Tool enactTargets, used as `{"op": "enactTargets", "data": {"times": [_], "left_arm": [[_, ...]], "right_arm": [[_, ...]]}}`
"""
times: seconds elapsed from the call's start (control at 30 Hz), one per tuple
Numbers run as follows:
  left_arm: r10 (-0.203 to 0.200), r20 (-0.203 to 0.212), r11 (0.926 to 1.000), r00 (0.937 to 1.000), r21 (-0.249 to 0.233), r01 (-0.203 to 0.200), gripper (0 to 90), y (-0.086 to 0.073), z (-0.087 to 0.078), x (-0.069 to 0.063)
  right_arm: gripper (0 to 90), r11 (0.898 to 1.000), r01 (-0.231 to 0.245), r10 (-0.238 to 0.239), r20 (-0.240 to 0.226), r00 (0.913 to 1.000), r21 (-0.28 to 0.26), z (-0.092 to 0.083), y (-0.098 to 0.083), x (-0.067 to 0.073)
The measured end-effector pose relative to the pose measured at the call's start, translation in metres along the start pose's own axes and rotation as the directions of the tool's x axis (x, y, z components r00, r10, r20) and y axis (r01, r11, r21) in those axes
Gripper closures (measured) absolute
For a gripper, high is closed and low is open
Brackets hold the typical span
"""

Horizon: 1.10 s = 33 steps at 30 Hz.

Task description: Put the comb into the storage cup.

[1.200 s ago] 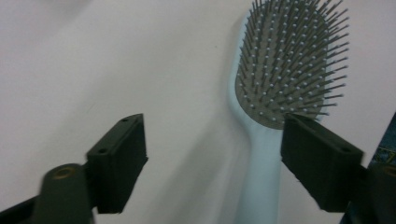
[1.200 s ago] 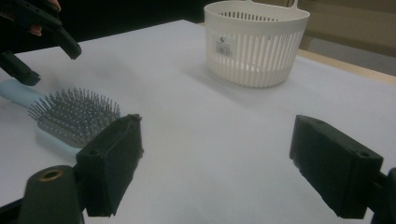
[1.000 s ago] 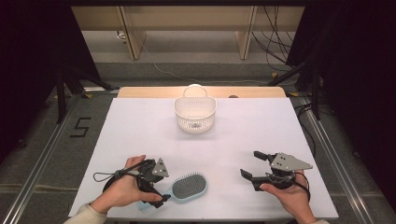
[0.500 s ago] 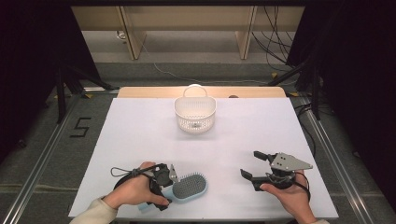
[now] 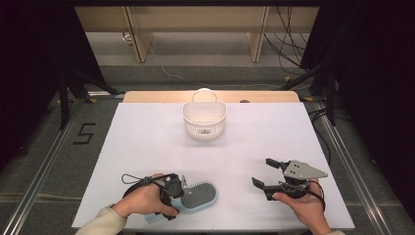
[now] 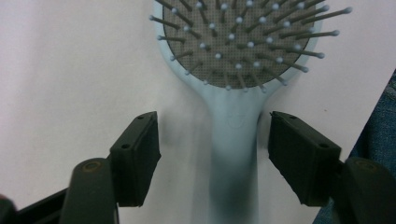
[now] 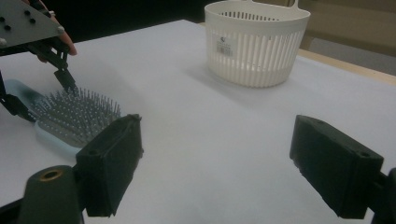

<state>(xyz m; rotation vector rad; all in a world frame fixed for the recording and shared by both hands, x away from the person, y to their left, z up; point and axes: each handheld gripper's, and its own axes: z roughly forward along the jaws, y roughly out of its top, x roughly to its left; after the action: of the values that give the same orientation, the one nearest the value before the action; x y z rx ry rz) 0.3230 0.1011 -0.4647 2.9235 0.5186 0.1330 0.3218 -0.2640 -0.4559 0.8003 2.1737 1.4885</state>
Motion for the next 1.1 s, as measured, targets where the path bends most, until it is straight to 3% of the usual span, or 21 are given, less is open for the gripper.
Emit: {"op": "enactTargets", "data": {"times": [0.4, 0.8, 1.1], "left_arm": [[0.034, 0.04, 0.9986, 0.9986, 0.039, -0.035, 50.2, 0.008, 0.001, -0.002], [0.009, 0.062, 0.9979, 0.9981, 0.063, -0.013, 61.6, 0.011, 0.0, -0.004], [-0.009, 0.039, 0.9977, 0.9992, 0.067, 0.006, 68.3, 0.012, 0.0, -0.006]], "right_arm": [[17.8, 1.0, 0.0, 0.0, -0.003, 1.0, 0.003, 0.0, 0.0, 0.0], [17.7, 1.0, -0.001, 0.001, -0.005, 1.0, 0.004, 0.0, 0.0, 0.0], [17.8, 1.0, -0.002, 0.002, -0.007, 1.0, 0.006, 0.0, 0.0, 0.001]]}}
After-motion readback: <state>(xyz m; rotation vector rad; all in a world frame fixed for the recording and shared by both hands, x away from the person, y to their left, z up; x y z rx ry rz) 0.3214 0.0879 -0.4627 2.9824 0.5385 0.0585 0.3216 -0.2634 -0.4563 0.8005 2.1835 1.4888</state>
